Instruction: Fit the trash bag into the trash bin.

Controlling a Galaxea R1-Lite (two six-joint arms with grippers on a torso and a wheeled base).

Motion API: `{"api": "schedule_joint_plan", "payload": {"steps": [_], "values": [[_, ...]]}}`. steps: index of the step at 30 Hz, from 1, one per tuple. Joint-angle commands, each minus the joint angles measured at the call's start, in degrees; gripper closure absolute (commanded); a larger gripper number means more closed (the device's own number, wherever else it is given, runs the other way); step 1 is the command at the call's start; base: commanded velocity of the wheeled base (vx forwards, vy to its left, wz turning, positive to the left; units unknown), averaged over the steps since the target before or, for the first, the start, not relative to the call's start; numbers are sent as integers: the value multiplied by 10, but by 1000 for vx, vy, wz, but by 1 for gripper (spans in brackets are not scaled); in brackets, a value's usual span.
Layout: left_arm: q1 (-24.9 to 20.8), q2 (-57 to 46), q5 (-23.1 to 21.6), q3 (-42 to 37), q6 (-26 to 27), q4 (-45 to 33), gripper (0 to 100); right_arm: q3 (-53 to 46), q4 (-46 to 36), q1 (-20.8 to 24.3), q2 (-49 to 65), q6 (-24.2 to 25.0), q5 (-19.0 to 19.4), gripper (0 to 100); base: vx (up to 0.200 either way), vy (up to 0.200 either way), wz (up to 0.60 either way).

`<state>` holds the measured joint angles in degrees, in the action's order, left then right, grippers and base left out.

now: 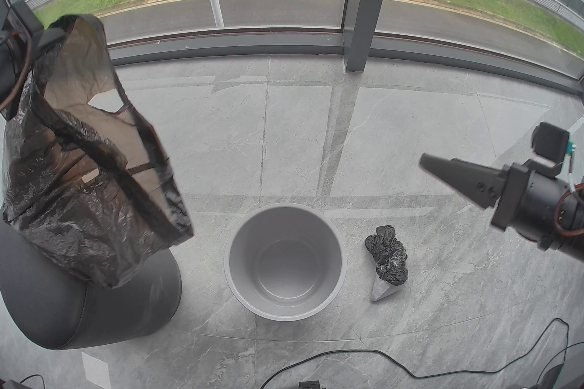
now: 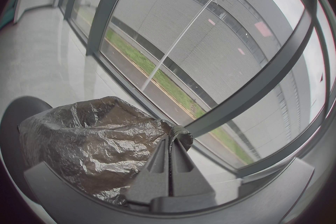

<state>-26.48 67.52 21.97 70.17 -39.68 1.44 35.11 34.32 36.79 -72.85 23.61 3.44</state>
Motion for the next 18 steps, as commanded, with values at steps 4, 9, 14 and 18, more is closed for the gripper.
{"api": "schedule_joint_plan", "payload": {"steps": [4, 9, 14, 18], "values": [[-58, -9, -65, 77, -80, -72, 100, 35, 13, 69, -128, 1, -2, 0, 0, 0, 0], [-60, -13, -134, 68, -133, -98, 100, 56, 29, 69, -164, 0, 1, 0, 0, 0, 0], [-60, -26, -229, 67, -176, -108, 100, 73, 43, 70, -204, 1, 2, 0, 0, 0, 0], [-60, -25, -247, 67, -191, -109, 100, 95, 48, 82, -230, 2, 3, 0, 0, 0, 0]]}}
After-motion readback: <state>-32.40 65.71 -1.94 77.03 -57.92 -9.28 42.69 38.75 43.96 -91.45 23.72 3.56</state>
